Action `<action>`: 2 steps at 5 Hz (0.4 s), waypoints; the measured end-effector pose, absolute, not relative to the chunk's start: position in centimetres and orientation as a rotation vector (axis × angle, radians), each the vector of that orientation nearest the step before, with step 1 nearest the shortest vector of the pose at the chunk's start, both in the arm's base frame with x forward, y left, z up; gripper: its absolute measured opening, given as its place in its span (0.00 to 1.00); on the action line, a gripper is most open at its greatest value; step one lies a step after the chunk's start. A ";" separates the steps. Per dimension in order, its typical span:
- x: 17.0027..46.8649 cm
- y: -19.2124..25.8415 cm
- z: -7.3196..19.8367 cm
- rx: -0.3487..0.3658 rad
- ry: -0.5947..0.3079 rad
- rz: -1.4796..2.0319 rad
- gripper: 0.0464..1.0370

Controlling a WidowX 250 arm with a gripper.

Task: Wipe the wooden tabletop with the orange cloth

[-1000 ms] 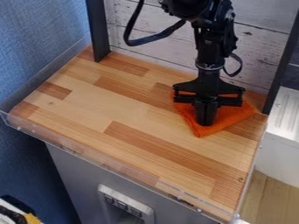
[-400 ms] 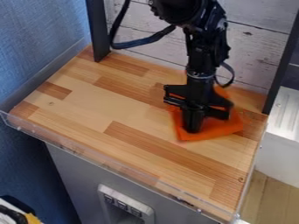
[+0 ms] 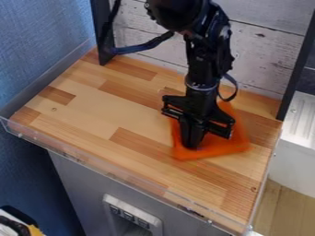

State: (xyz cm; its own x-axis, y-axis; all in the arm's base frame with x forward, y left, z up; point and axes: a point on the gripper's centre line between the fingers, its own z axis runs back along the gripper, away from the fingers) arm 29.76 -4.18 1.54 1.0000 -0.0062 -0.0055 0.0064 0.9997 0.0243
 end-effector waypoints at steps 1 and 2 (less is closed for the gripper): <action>28.9 -4.2 1.9 0.015 0.016 -0.020 0.04; 28.4 -4.3 3.8 0.006 0.026 -0.039 0.20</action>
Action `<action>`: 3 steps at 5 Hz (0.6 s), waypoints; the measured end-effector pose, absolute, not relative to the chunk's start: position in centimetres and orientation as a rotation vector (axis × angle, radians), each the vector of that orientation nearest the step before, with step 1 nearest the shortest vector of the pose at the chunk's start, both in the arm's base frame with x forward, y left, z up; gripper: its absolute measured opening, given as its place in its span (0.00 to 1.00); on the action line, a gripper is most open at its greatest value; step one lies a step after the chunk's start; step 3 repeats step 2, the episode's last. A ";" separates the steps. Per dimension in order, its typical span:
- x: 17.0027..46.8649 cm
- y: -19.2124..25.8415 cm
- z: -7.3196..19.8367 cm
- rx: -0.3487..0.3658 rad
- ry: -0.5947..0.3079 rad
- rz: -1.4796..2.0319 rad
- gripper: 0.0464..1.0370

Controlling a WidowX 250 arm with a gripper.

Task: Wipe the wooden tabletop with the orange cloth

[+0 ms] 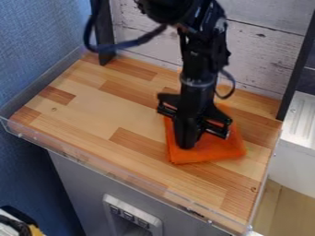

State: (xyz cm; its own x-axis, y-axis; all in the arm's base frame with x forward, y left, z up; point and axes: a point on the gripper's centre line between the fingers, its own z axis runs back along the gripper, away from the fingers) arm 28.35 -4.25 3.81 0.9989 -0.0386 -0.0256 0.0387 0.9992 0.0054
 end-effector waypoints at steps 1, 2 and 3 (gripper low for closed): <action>29.2 -3.9 5.9 -0.003 0.033 -0.039 0.45; 30.7 -3.3 8.1 -0.010 0.018 -0.035 0.76; 30.7 -3.3 8.1 -0.010 0.018 -0.035 0.76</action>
